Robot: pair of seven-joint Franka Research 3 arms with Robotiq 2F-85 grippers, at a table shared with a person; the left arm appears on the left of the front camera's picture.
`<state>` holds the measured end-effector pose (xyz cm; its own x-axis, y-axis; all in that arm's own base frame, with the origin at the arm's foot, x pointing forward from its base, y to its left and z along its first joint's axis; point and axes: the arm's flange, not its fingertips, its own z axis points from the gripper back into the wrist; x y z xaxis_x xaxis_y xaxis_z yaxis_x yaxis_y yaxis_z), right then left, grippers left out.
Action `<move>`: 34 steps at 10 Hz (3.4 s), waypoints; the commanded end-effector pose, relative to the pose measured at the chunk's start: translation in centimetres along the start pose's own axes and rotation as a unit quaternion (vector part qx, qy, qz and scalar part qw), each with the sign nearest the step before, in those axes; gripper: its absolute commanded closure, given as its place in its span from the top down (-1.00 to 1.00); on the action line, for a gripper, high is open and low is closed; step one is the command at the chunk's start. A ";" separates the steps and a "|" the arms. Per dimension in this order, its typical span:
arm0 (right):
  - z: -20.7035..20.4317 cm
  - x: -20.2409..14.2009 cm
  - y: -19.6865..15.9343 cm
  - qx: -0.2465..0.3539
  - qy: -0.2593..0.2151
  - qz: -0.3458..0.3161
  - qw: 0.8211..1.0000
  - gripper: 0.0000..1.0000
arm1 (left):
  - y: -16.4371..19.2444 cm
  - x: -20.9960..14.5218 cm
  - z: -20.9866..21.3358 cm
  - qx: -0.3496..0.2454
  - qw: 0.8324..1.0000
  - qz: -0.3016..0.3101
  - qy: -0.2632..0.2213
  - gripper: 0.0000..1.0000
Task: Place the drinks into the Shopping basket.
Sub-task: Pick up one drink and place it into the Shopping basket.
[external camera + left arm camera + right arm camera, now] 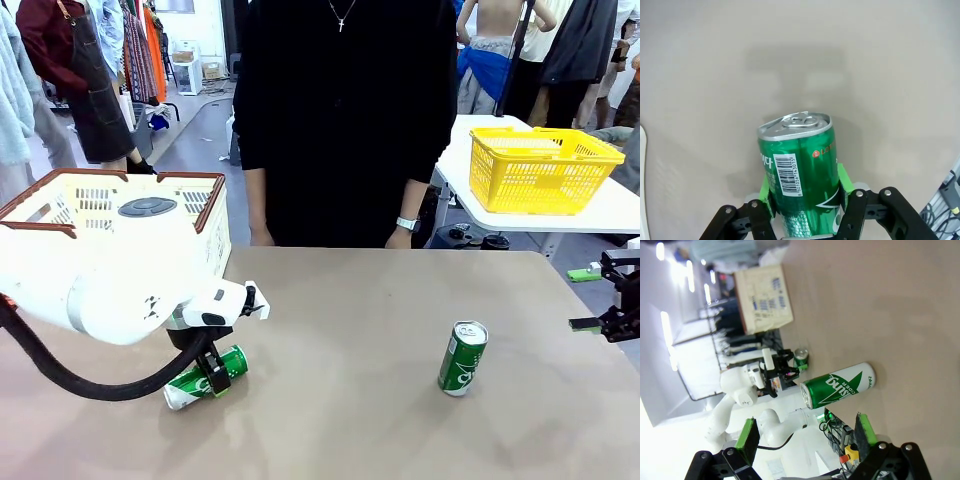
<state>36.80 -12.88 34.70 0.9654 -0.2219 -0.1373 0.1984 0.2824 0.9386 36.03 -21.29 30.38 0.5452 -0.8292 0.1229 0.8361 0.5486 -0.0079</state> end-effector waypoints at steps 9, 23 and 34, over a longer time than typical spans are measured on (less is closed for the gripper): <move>0.3 -0.2 0.5 -0.002 0.004 -0.008 1.000 1.00 | 2.3 -7.6 20.2 -0.025 0.994 0.098 -0.038 -1.00; 0.3 -0.2 0.5 -0.002 0.004 -0.008 1.000 1.00 | 20.8 1.6 30.1 0.023 0.872 0.472 -0.126 -1.00; 0.3 -0.2 0.5 -0.002 0.004 -0.008 1.000 1.00 | 29.5 2.5 19.1 0.074 0.872 0.478 -0.076 -1.00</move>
<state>36.79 -12.90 34.70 0.9652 -0.2224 -0.1375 0.1987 0.2821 0.9386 60.71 -4.91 50.17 0.9744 -0.0123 0.2246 0.0305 0.9965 -0.0781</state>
